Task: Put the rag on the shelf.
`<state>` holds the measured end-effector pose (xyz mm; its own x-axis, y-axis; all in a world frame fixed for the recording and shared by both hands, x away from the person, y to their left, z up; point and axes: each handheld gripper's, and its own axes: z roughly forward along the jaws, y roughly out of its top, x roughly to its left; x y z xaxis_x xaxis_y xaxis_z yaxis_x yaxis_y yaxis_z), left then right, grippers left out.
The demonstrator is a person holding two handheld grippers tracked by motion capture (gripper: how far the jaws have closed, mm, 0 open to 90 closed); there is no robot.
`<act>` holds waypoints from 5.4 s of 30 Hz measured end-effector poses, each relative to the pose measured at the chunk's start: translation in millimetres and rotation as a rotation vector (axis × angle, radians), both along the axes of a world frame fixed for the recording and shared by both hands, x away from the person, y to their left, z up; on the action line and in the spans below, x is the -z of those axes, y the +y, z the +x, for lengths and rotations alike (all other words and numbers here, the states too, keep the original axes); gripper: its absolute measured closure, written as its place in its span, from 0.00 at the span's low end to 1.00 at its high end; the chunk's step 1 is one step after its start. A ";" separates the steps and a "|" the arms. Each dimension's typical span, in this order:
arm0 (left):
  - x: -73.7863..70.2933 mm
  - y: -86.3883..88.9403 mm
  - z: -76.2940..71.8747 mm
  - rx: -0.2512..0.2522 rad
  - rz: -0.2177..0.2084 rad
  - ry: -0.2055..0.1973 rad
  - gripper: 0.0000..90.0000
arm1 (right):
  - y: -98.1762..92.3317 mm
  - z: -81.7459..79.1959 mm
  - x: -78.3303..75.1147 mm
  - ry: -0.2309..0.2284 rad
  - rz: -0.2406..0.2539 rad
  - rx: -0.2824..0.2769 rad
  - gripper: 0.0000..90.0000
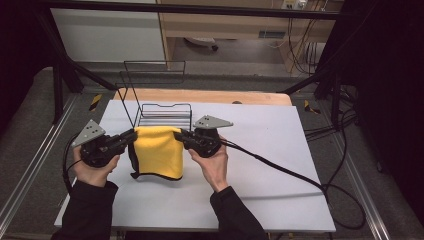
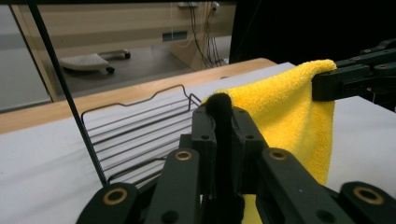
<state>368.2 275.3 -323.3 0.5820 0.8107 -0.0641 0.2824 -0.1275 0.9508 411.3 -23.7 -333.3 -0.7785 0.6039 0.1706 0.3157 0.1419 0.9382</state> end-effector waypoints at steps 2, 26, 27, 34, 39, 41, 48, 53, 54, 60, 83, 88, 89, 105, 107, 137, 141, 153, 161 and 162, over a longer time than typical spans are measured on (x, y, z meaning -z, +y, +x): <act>-2.2 -0.2 -2.2 -0.004 -0.007 -0.021 0.90 | -0.7 -1.5 -3.7 -0.015 0.006 -0.001 0.91; -28.9 0.3 -10.3 -0.041 -0.077 -0.165 0.90 | 2.7 -16.2 -41.1 -0.195 0.053 0.014 0.91; -30.2 0.2 -9.8 -0.039 -0.078 -0.170 0.90 | 2.6 -16.4 -42.9 -0.202 0.054 0.015 0.91; -40.2 0.2 -8.0 -0.032 -0.107 -0.214 0.90 | 2.5 -17.3 -55.8 -0.244 0.071 0.033 0.91; -47.9 2.0 -6.3 -0.041 -0.131 -0.243 0.90 | 4.5 -18.3 -66.2 -0.278 0.079 0.044 0.91; -50.6 2.3 -5.8 -0.042 -0.142 -0.251 0.90 | 5.0 -18.4 -68.1 -0.287 0.080 0.046 0.91; -62.2 3.0 -4.1 -0.051 -0.169 -0.282 0.90 | 8.0 -17.2 -83.9 -0.326 0.080 0.059 0.91; -70.5 2.3 -2.2 -0.054 -0.191 -0.311 0.90 | 9.8 -14.8 -95.8 -0.347 0.087 0.069 0.91; -72.0 2.1 -1.6 -0.058 -0.195 -0.316 0.90 | 10.2 -14.3 -97.9 -0.355 0.086 0.072 0.91; -80.9 3.2 2.9 -0.052 -0.231 -0.333 0.90 | 12.1 -12.0 -110.1 -0.379 0.099 0.081 0.91; -125.5 5.7 10.5 -0.070 -0.255 -0.428 0.90 | 20.2 -7.7 -157.2 -0.464 0.114 0.101 0.91; -137.2 5.2 16.3 -0.075 -0.253 -0.438 0.90 | 21.9 -3.7 -167.5 -0.476 0.114 0.111 0.92; -139.3 5.0 17.6 -0.076 -0.253 -0.439 0.90 | 22.1 -2.5 -169.8 -0.482 0.114 0.115 0.92; -169.2 4.8 43.5 -0.086 -0.239 -0.447 0.90 | 26.7 17.8 -197.5 -0.513 0.116 0.149 0.92; -172.9 4.4 46.8 -0.089 -0.239 -0.447 0.90 | 27.1 20.4 -199.7 -0.514 0.120 0.150 0.92; -202.4 3.1 109.8 -0.121 -0.222 -0.404 0.90 | 38.0 68.2 -223.6 -0.525 0.095 0.218 0.92; -197.9 3.5 117.2 -0.118 -0.222 -0.402 0.90 | 39.0 74.1 -221.4 -0.523 0.081 0.228 0.92; -183.9 6.7 129.6 -0.122 -0.224 -0.387 0.90 | 41.0 100.0 -213.0 -0.515 0.051 0.232 0.92; -168.3 8.3 133.6 -0.126 -0.204 -0.360 0.90 | 42.0 111.6 -197.2 -0.501 0.028 0.224 0.92; -166.1 8.1 134.2 -0.129 -0.201 -0.357 0.90 | 42.3 113.1 -194.7 -0.494 0.024 0.223 0.92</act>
<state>502.4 283.3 -157.3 0.4907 0.8704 -0.0408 -0.0675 0.0847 0.9941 524.4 18.6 -138.5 -0.6227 0.7643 -0.1675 -0.1440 0.0985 0.9847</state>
